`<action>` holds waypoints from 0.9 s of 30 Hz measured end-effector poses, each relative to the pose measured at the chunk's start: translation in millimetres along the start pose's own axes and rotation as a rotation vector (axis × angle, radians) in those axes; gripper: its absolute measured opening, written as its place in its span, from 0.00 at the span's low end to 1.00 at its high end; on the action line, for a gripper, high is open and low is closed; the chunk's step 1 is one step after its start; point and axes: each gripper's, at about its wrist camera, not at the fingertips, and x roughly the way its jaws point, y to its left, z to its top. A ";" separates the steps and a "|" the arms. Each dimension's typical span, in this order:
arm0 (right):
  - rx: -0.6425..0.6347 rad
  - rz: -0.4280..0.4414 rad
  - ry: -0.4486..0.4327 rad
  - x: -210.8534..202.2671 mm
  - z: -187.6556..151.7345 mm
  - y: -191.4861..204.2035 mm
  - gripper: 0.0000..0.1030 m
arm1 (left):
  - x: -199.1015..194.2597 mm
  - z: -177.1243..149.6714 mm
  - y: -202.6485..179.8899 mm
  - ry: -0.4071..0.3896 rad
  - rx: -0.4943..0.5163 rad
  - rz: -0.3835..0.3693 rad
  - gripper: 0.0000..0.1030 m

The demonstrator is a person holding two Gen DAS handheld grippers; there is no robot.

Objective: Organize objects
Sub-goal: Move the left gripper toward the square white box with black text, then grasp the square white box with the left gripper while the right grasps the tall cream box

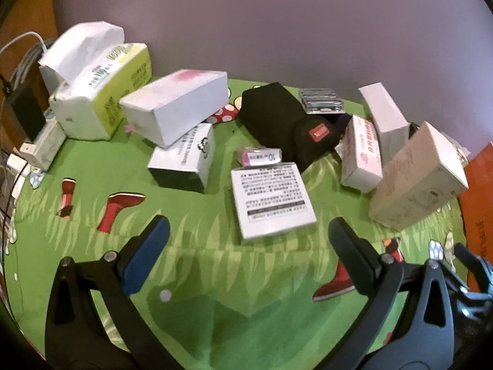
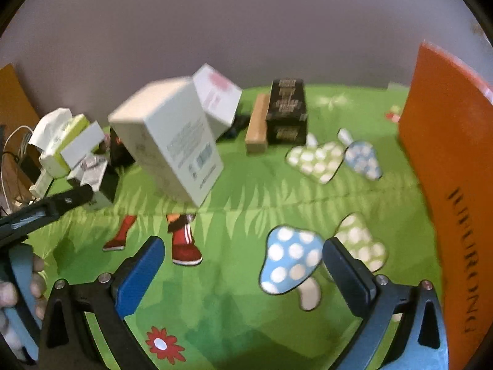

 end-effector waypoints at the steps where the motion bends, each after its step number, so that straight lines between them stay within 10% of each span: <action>1: -0.009 -0.008 -0.017 -3.9 1.3 3.1 1.00 | -17.2 3.6 -17.6 0.006 0.000 -0.003 0.99; 8: -0.066 -0.023 -0.151 -34.7 17.5 7.9 1.00 | -16.5 -1.3 -18.4 -0.004 0.067 0.035 0.56; 13: -0.136 -0.130 -0.300 -41.6 24.9 26.8 1.00 | -42.4 -16.0 1.5 -0.050 0.035 -0.050 0.56; 19: -0.125 -0.002 -0.203 -16.6 38.6 24.2 1.00 | -72.3 -42.0 7.9 -0.092 0.070 -0.106 0.56; 25: -0.205 -0.291 -0.305 -23.3 24.0 61.0 1.00 | -93.4 -54.4 30.6 -0.095 0.059 -0.144 0.56; 27: -0.165 -0.265 -0.263 -18.7 28.3 61.1 1.00 | -103.3 -59.6 34.7 -0.096 0.039 -0.145 0.56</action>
